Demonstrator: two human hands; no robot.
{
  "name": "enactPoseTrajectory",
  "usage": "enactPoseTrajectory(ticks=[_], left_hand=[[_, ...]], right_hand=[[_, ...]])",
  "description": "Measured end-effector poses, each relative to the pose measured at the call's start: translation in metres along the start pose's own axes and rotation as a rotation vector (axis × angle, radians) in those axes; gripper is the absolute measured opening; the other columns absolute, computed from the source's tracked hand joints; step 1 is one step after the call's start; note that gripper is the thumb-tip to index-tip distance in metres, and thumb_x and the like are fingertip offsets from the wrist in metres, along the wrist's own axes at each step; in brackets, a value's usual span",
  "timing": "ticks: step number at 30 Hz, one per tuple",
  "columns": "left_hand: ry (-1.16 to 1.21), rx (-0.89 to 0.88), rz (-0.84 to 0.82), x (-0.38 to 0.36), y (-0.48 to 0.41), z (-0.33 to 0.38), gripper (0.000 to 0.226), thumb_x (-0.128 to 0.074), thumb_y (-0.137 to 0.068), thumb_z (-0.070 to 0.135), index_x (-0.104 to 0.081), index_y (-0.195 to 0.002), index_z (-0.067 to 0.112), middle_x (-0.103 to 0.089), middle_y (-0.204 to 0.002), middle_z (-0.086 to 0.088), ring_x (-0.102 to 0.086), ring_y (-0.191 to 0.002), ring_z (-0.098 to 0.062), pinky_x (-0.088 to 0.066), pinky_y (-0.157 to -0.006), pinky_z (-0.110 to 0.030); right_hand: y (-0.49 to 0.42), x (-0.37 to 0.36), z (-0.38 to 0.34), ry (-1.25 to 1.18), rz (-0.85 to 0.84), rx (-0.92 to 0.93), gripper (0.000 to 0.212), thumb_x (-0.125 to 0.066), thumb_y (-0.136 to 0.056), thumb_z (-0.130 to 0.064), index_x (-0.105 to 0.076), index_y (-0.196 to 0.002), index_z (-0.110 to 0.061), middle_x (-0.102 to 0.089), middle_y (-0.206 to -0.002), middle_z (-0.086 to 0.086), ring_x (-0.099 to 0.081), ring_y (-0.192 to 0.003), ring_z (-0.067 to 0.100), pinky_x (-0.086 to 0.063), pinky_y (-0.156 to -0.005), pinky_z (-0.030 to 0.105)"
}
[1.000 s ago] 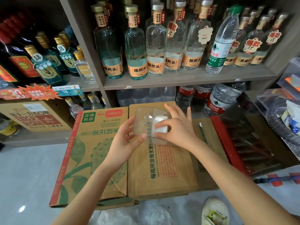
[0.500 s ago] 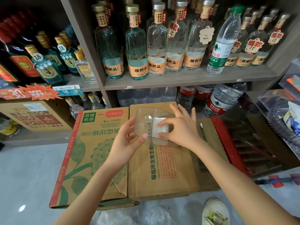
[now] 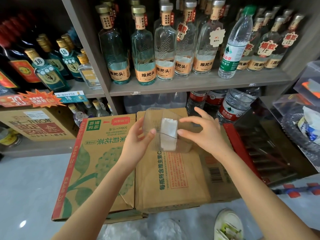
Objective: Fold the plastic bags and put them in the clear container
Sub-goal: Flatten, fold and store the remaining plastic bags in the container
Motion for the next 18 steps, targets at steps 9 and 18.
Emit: enactPoseTrajectory(ticks=[9,18], left_hand=[[-0.110,0.030,0.065,0.013,-0.025,0.006,0.064,-0.056,-0.093,0.045,-0.032,-0.148,0.024,-0.043,-0.147,0.001,-0.042,-0.134,-0.016,-0.037,-0.110,-0.045],[-0.892,-0.109,0.191,0.133,0.102,-0.077,0.069,-0.029,-0.089,0.060,-0.059,-0.131,0.014,-0.054,-0.138,-0.012,-0.043,-0.132,-0.033,-0.028,-0.112,-0.050]], right_hand=[[0.070,0.005,-0.007,-0.202,0.106,-0.033,0.026,-0.065,-0.068,-0.060,-0.059,-0.093,-0.057,-0.042,-0.141,-0.019,-0.034,-0.134,0.008,-0.022,-0.113,0.052],[0.196,-0.135,0.015,-0.431,-0.186,-0.127,0.009,-0.070,-0.085,-0.027,-0.067,-0.081,-0.034,-0.066,-0.086,-0.016,-0.060,-0.081,0.002,-0.043,-0.070,0.016]])
Point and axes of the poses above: each hand's wrist, its own y-axis away from the middle knuckle, its own x-axis out of the back of the hand, z = x × y, the point moved 9 cm from there along -y, towards the middle knuckle
